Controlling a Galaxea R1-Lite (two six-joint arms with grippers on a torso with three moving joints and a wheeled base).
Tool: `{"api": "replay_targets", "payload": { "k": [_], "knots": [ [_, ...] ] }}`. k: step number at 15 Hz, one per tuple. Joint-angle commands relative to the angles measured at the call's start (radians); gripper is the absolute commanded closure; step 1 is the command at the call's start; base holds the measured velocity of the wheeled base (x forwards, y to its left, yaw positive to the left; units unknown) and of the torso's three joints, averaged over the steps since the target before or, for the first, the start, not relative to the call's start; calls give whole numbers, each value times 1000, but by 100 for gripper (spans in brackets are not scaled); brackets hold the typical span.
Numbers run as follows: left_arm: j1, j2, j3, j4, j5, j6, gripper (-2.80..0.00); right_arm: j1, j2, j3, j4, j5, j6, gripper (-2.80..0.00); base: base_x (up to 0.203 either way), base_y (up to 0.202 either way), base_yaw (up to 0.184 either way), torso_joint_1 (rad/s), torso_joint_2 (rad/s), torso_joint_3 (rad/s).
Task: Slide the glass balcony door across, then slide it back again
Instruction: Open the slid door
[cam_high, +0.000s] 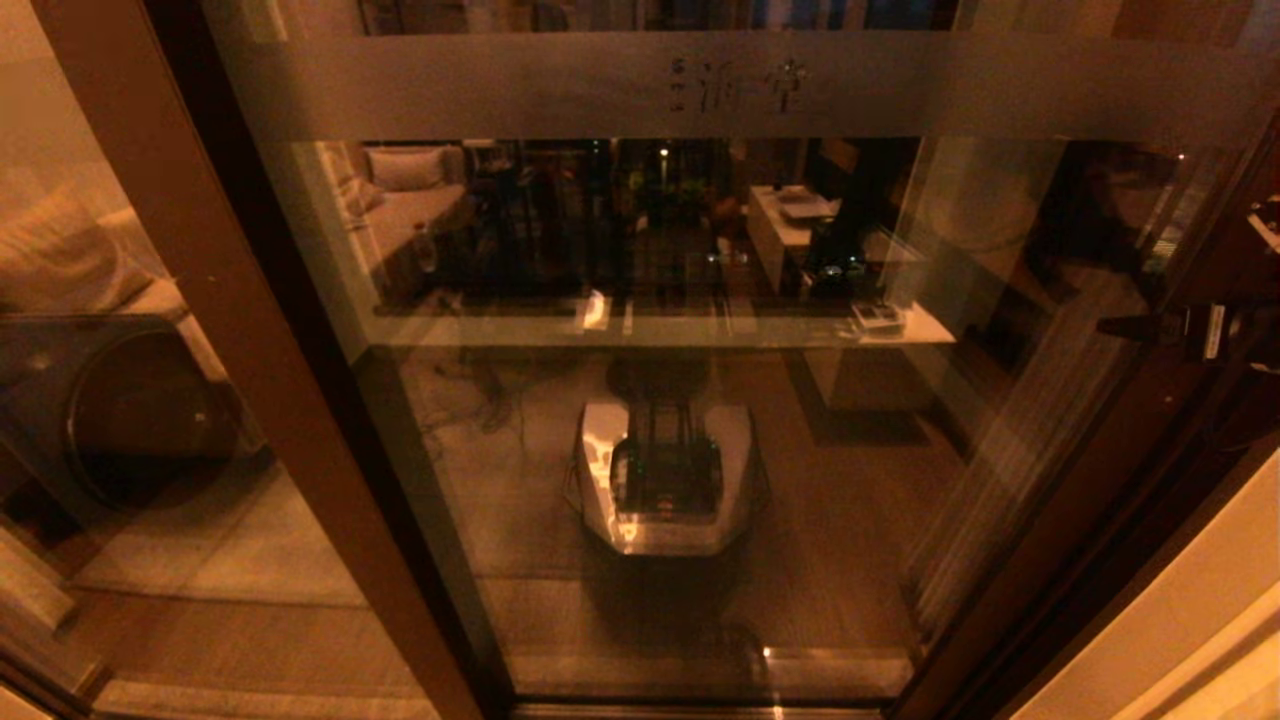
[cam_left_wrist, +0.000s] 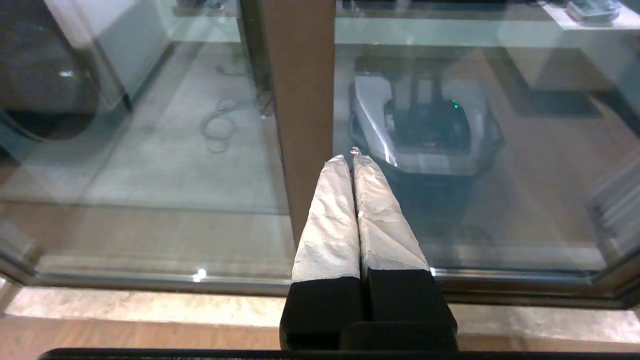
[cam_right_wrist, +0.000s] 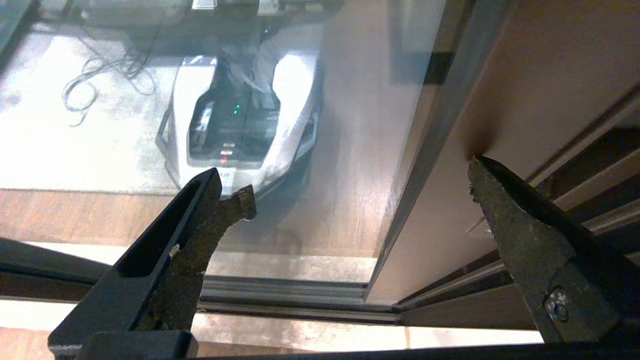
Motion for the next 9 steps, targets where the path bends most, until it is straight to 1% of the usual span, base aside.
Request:
{"api": "replay_targets", "payload": {
  "k": [1,6,9],
  "knots": [
    [0,1,0,1,0,0,0,8,-6,3,-3,-2,-1,-280,0,0,0,0,0,0],
    [0,1,0,1,0,0,0,4,-63,60,-3,-3,-3,-280,0,0,0,0,0,0],
    [0,1,0,1,0,0,0,-32,-110,99,-3,-8,-1,-280,0,0,0,0,0,0]
  ]
}}
